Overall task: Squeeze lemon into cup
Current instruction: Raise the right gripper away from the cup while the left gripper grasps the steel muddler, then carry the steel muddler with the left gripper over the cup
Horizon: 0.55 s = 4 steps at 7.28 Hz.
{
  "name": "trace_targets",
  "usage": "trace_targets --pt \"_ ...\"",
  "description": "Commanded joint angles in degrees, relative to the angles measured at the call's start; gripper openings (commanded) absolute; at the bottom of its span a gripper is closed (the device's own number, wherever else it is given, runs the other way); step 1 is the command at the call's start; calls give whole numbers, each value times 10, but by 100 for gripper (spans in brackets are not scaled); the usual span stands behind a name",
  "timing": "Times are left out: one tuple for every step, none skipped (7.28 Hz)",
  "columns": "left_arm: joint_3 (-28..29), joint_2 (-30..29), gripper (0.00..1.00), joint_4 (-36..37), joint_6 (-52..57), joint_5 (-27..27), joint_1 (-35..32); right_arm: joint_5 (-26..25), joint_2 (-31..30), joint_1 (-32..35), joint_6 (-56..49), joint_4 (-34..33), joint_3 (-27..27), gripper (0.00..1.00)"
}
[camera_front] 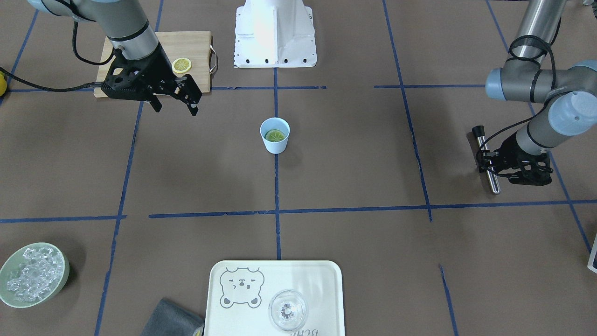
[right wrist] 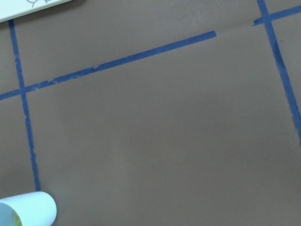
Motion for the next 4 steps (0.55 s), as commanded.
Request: trace_targets --pt "-15 1 0 0 4 -1 -2 -1 -1 0 1 0 0 100" --pt "-21 2 0 -1 4 -1 -2 0 -2 0 2 0 1 100" --pt "-33 3 0 -1 4 -2 -3 0 -2 0 2 0 1 100" --pt "-75 10 0 -1 4 -4 -3 0 -2 3 2 -1 3 100"
